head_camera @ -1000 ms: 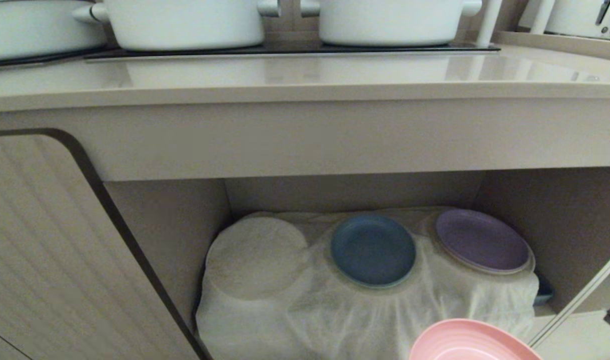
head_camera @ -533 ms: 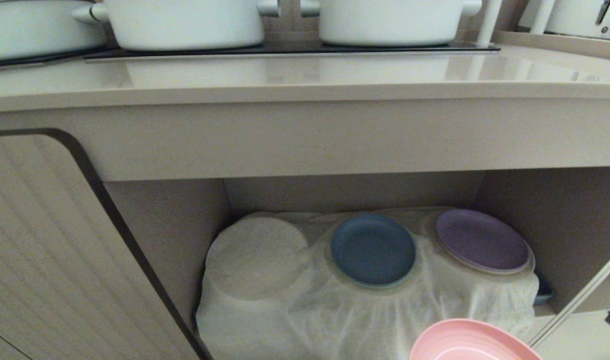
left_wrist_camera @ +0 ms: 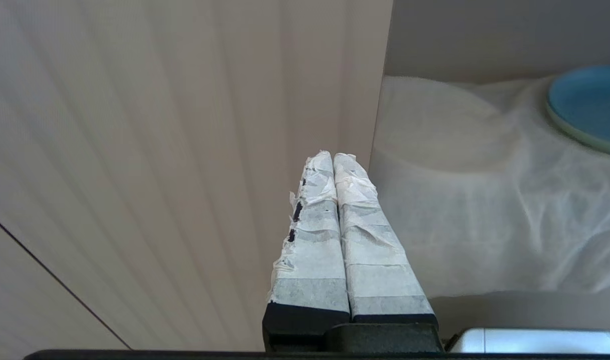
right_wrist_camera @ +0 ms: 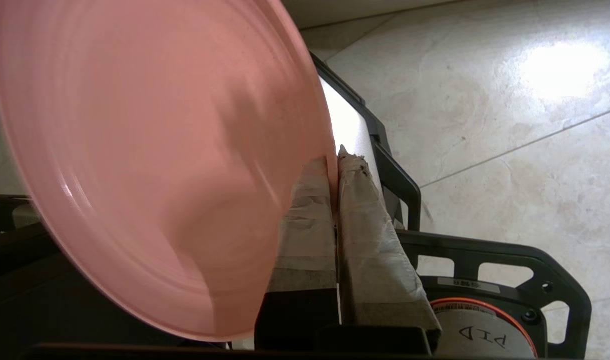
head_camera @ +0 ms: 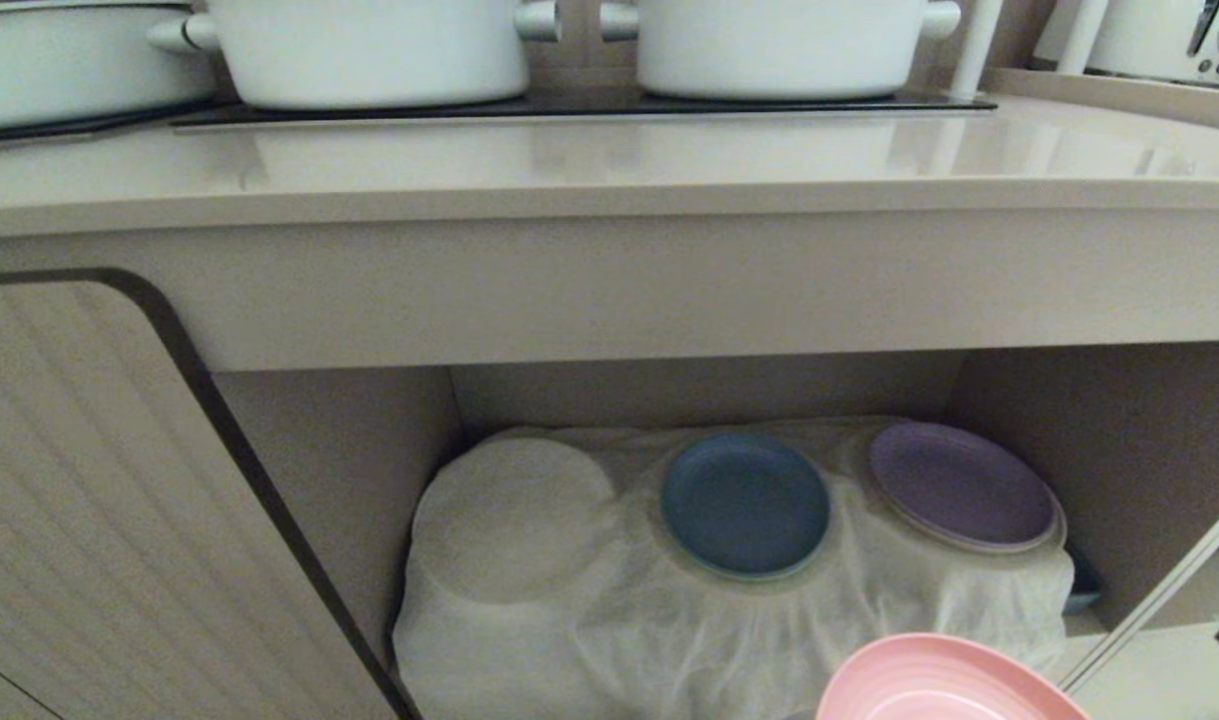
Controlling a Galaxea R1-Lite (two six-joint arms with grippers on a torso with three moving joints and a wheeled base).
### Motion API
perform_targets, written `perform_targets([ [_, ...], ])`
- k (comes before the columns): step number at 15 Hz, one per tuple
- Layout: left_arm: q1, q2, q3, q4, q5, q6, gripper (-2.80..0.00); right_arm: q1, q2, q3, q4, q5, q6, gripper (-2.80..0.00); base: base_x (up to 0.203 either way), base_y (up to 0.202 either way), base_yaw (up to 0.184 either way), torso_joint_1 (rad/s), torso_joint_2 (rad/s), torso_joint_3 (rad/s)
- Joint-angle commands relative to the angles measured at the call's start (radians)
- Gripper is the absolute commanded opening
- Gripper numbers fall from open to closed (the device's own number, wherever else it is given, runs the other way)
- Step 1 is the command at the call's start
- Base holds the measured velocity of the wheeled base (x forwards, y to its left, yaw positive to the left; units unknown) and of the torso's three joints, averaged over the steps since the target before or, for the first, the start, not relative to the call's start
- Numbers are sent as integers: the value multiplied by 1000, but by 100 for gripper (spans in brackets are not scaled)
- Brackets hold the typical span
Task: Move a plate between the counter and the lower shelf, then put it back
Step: Put the plate
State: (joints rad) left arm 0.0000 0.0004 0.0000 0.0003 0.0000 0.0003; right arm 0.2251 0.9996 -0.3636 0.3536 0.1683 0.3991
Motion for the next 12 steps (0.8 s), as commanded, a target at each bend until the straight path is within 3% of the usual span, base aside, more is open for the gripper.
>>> perform_targets([
  [1,0,0,0,1,0,0,-280,0,-6,2,2,2,1,-280,0,0,0,186,-108,-90],
  [4,0,0,0,1,0,0,-280,0,-13,2,4,0,1,-280,0,0,0,232,-123,-225],
  [12,0,0,0,1,0,0,-280,2,-27,2,5,0,1,-280,0,0,0,180,-509,-178],
])
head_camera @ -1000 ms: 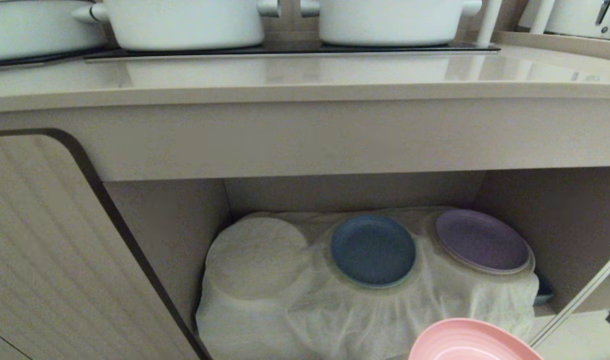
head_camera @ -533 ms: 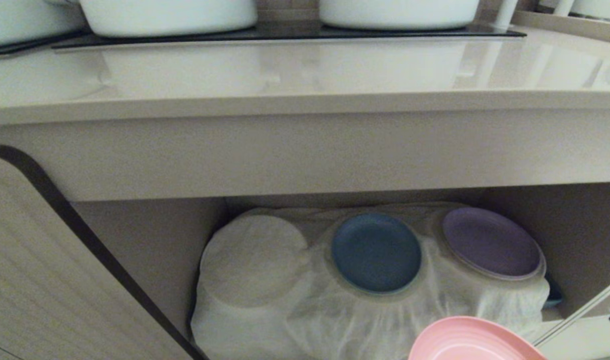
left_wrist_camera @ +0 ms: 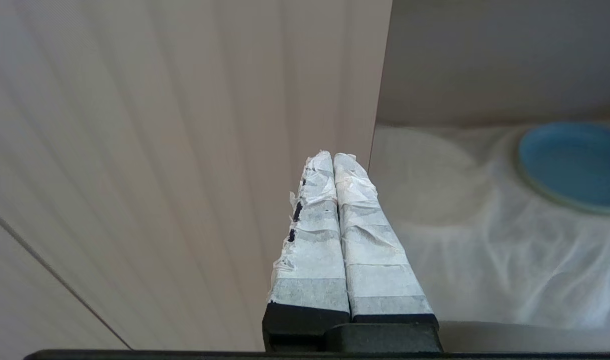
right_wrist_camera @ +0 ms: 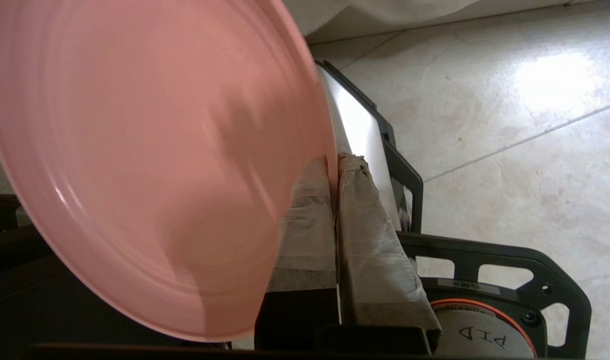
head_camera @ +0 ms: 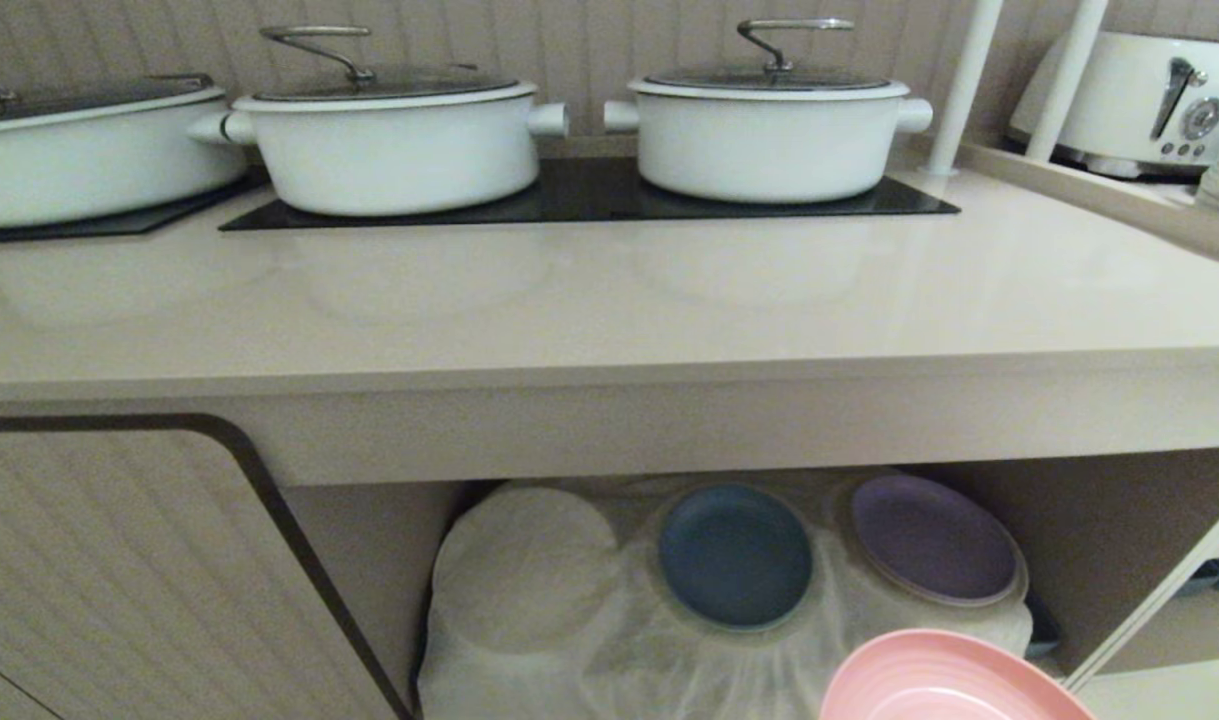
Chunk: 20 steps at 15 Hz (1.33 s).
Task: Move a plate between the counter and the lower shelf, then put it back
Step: Put the plate
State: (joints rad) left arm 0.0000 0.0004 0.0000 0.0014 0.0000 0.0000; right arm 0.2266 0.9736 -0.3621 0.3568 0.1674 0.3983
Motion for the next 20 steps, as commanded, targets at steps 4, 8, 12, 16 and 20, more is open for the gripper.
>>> perform_targets([
  [4,0,0,0,0,0,0,-280,0,-3,-1,2,1,1,-280,0,0,0,159,-475,-224],
  [8,0,0,0,0,0,0,-280,0,-6,-1,2,3,1,-280,0,0,0,365,-481,-242],
  [12,0,0,0,0,0,0,-280,0,-6,-1,2,1,1,-280,0,0,0,277,-522,-252],
  [16,0,0,0,0,0,0,-280,0,-7,0,2,3,1,-280,0,0,0,281,-545,-265],
  [20,0,0,0,0,0,0,-280,0,-7,2,2,3,1,-280,0,0,0,297,-575,-279],
])
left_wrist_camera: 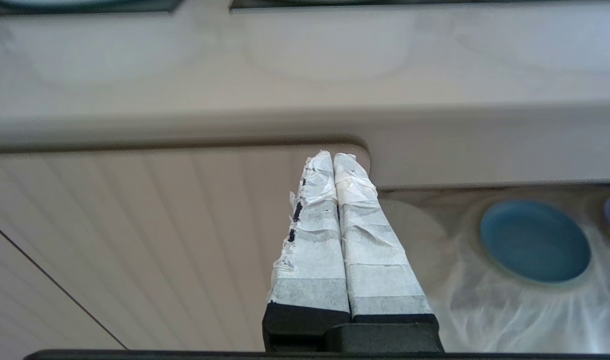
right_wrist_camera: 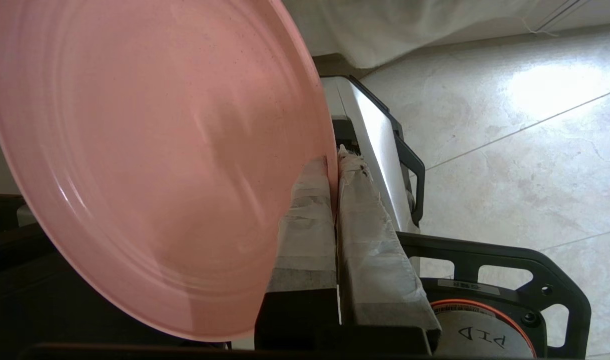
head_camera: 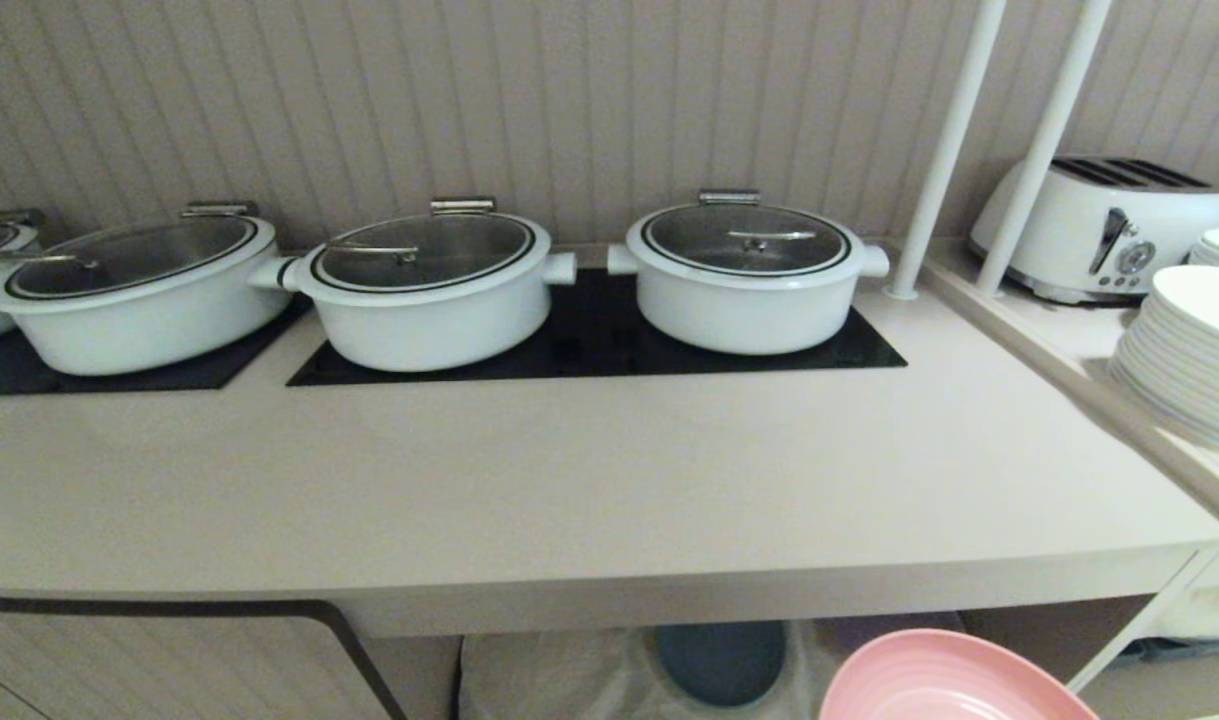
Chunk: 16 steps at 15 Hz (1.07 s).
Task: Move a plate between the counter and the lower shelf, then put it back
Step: Put the plate
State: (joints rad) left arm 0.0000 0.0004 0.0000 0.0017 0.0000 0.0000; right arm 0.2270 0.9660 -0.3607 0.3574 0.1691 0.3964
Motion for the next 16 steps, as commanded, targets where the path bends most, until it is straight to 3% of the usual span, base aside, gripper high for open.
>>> perform_targets([
  [1,0,0,0,0,0,0,-280,2,0,2,2,1,2,-280,0,0,0,298,-614,-300],
  [6,0,0,0,0,0,0,-280,2,0,0,2,1,2,-280,0,0,0,254,-493,-244],
  [16,0,0,0,0,0,0,-280,3,-1,0,2,1,2,-280,0,0,0,145,-293,-141],
])
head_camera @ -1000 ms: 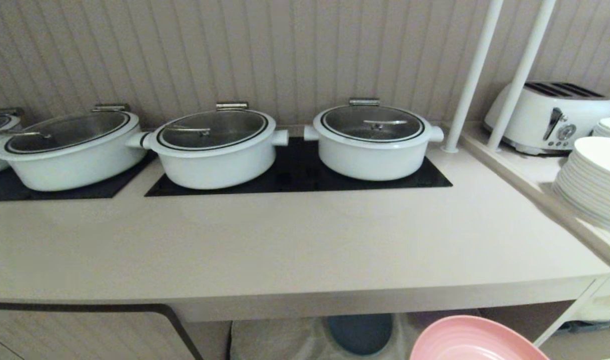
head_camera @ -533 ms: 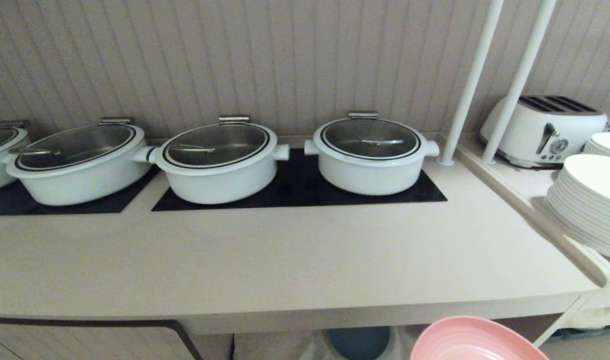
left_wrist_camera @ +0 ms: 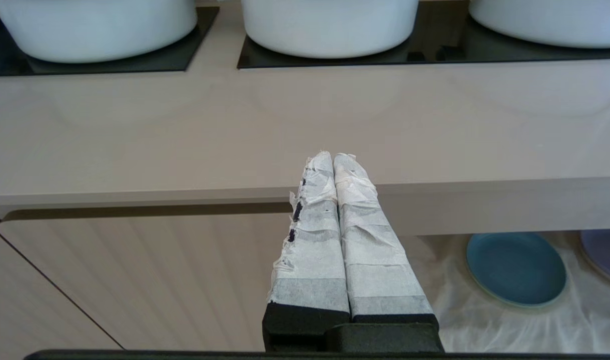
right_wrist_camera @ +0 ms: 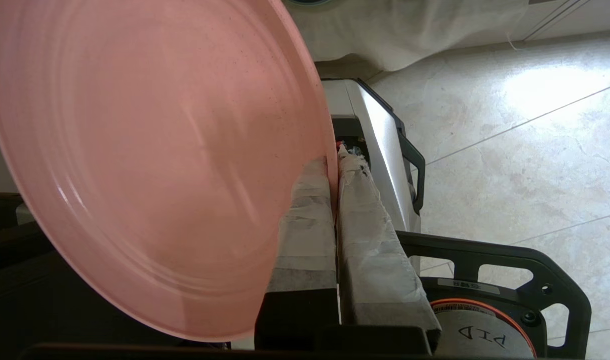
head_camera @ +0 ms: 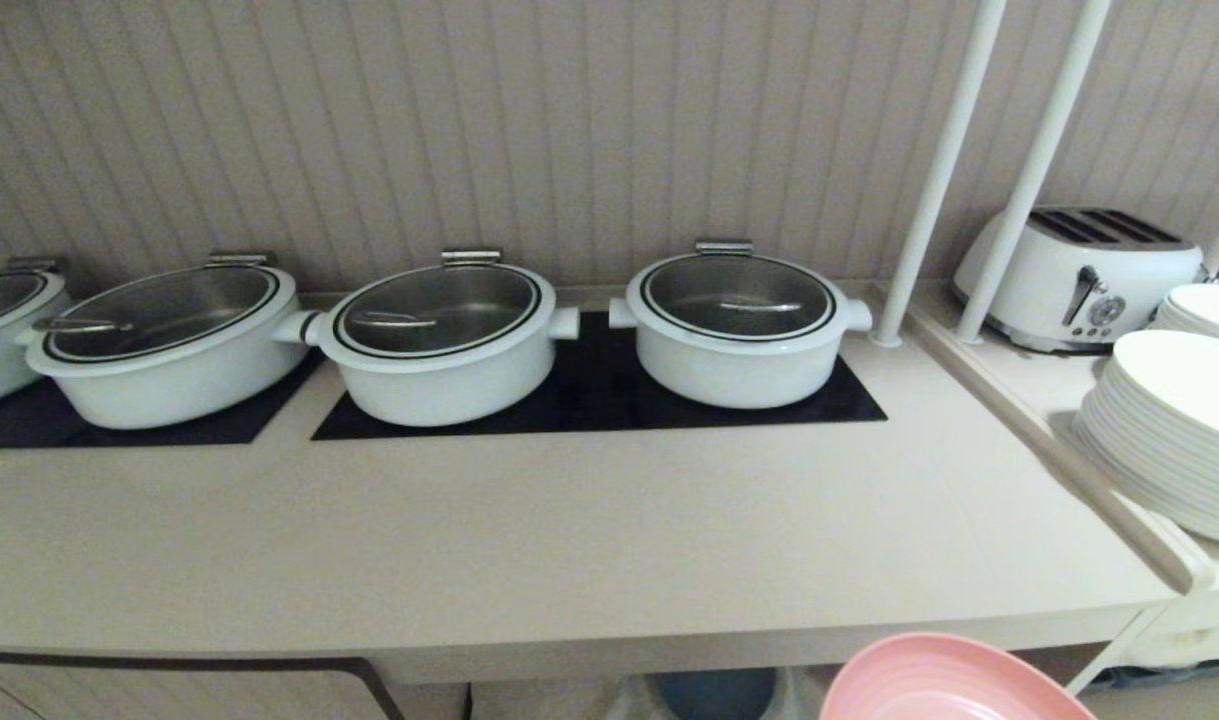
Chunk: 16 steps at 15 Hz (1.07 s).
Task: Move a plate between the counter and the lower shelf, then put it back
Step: Put the plate
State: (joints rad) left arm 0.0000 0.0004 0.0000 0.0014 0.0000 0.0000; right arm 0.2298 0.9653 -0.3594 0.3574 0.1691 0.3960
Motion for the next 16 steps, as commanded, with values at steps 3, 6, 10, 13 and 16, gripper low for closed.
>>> perform_targets([
  [3,0,0,0,0,0,0,-280,0,0,-3,2,0,2,-280,0,0,0,0,0,0],
  [6,0,0,0,0,0,0,-280,0,1,-3,3,0,1,-280,0,0,0,0,0,0],
  [10,0,0,0,0,0,0,-280,2,10,-7,2,-3,1,-280,0,0,0,0,0,0],
  [13,0,0,0,0,0,0,-280,2,51,-22,15,-3,-3,-280,0,0,0,0,0,0],
  [16,0,0,0,0,0,0,-280,2,111,-70,15,-3,-8,-280,0,0,0,0,0,0],
])
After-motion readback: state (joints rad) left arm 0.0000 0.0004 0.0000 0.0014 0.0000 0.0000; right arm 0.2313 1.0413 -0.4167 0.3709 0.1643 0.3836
